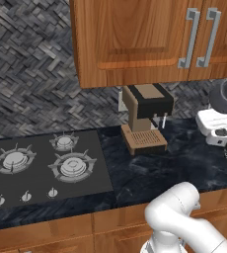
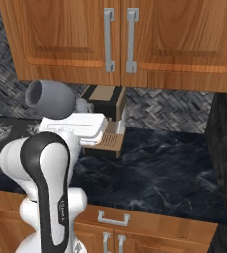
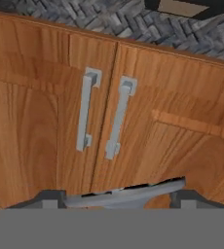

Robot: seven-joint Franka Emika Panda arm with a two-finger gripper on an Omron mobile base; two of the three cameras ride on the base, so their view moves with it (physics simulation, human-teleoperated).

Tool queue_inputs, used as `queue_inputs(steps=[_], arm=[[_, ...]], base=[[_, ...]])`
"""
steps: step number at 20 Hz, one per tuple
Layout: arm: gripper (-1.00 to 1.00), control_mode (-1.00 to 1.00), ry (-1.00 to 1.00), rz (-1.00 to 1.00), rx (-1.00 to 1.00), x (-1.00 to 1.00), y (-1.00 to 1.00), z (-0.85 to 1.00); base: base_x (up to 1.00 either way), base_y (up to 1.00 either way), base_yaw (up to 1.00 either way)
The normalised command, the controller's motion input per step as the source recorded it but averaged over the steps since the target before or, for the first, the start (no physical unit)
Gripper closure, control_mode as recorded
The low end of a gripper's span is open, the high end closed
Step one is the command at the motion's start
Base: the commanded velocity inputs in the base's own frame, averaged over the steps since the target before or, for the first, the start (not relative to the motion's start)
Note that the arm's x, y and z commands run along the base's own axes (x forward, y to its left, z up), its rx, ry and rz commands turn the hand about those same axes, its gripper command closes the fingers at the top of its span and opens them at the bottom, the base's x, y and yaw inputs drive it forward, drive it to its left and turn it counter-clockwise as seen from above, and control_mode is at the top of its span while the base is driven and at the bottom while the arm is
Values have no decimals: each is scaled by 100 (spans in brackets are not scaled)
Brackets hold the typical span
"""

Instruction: Retrieve the wine glasses from the counter and place one next to each plate.

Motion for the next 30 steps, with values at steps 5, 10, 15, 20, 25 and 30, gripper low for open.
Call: queue_inputs(steps=[5, 10, 15, 20, 25, 30], arm=[[100, -100, -22, -16, -17, -53, -47, 42], [100, -100, 22, -2, -3, -14, 0, 18], [100, -100, 40, -1, -16, -15, 0, 38], [100, -100, -12, -14, -32, -34, -16, 18], [100, -100, 5, -19, -8, 3, -2, 0], [100, 100, 3, -6, -2, 2, 0, 0]], base=[[0, 0, 0], [0, 0, 0], [0, 0, 0], [0, 0, 0], [0, 0, 0], [-26, 5, -5]])
